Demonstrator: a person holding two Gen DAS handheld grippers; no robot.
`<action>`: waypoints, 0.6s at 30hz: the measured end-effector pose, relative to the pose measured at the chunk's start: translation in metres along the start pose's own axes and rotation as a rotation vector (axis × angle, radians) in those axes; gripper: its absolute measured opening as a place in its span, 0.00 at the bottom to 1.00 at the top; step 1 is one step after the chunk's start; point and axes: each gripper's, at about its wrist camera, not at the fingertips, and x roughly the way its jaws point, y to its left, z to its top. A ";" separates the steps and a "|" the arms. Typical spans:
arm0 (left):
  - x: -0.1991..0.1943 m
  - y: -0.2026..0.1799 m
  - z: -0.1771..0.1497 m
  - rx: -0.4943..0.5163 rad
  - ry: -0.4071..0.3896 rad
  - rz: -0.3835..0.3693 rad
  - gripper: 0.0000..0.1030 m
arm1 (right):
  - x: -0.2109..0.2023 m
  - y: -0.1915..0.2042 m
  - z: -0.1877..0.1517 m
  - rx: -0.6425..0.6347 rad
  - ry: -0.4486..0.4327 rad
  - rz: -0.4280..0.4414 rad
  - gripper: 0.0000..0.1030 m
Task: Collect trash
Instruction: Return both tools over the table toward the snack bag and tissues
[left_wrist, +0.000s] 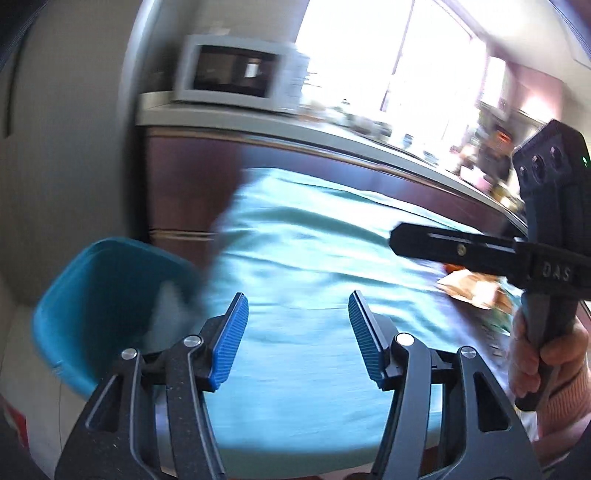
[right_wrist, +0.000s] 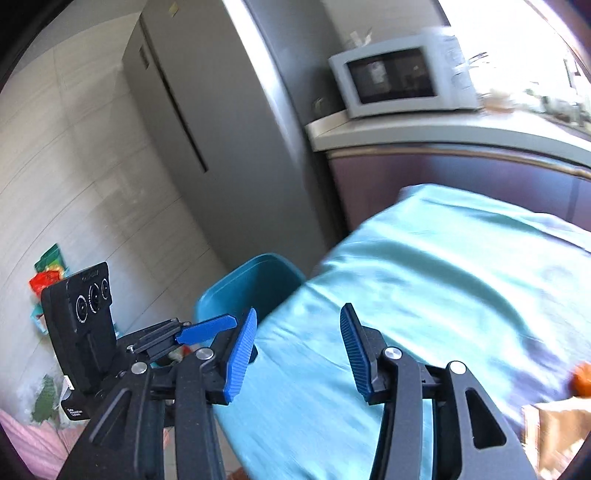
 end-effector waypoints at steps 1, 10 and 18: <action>0.004 -0.012 0.001 0.020 0.007 -0.023 0.54 | -0.011 -0.006 -0.003 0.011 -0.015 -0.019 0.44; 0.037 -0.109 -0.005 0.162 0.076 -0.197 0.54 | -0.102 -0.070 -0.042 0.157 -0.121 -0.249 0.45; 0.064 -0.179 -0.014 0.321 0.127 -0.264 0.57 | -0.160 -0.126 -0.082 0.302 -0.180 -0.399 0.48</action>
